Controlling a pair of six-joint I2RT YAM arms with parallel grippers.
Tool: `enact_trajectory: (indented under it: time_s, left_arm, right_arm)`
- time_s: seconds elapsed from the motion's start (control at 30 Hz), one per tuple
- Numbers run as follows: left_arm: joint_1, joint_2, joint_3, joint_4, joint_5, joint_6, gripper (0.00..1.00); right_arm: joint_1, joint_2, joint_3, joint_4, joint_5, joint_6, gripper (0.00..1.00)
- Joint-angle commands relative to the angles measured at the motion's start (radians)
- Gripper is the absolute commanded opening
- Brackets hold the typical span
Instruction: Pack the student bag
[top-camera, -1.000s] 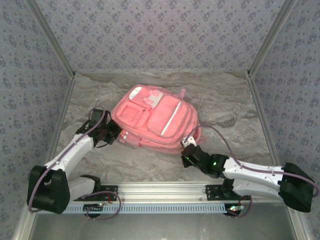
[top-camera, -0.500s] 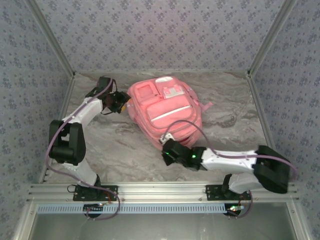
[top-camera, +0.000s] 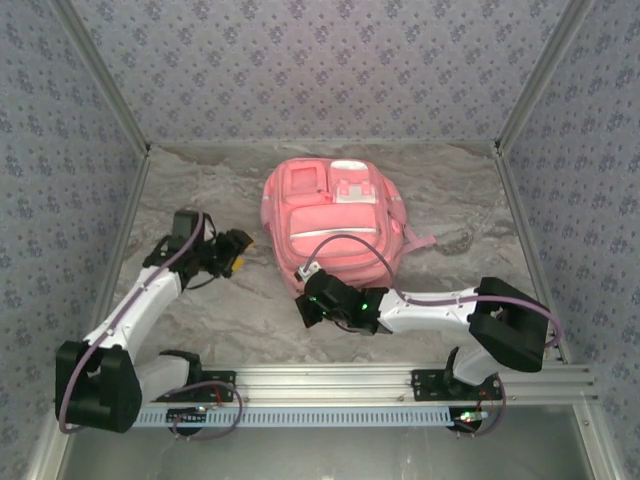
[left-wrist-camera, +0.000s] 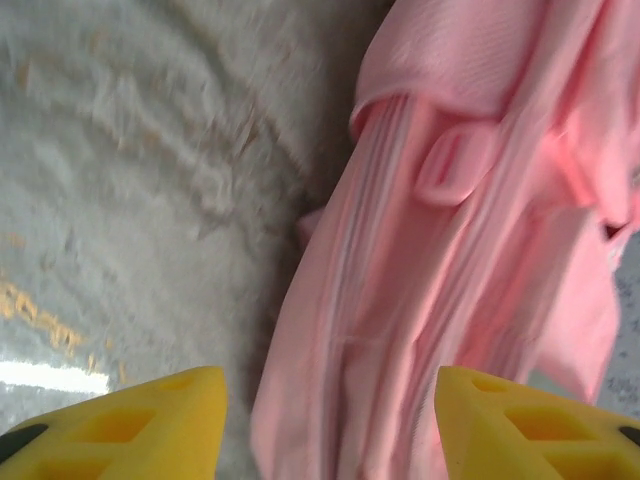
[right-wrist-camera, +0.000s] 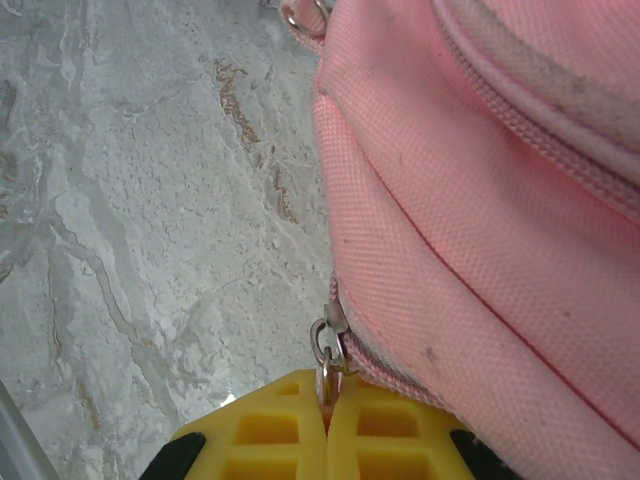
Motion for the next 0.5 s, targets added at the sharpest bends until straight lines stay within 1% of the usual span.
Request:
enact_trajectory:
  time_s: [0.0,0.13,0.27,0.33,0.47]
  left_arm:
    - [-0.065,-0.058,-0.043,0.098,0.034,-0.088,0.55]
    - [-0.133,-0.061,-0.083,0.162,0.007,-0.124,0.51]
    - [-0.195,-0.016,-0.09,0.214,-0.029,-0.126,0.45]
    - [-0.23,0.017,-0.087,0.25,-0.036,-0.134,0.44]
    - [-0.262,0.06,-0.081,0.275,-0.046,-0.144,0.43]
  right_arm:
    - [-0.008,0.014,-0.01,0.07,-0.039,0.041,0.0]
    - [-0.009,0.023,-0.011,0.079,-0.044,0.045,0.0]
    - [-0.008,0.037,-0.009,0.083,-0.034,0.048,0.0]
    - [-0.009,0.041,-0.011,0.095,-0.037,0.051,0.0]
    - [-0.008,0.053,-0.005,0.107,-0.04,0.052,0.0]
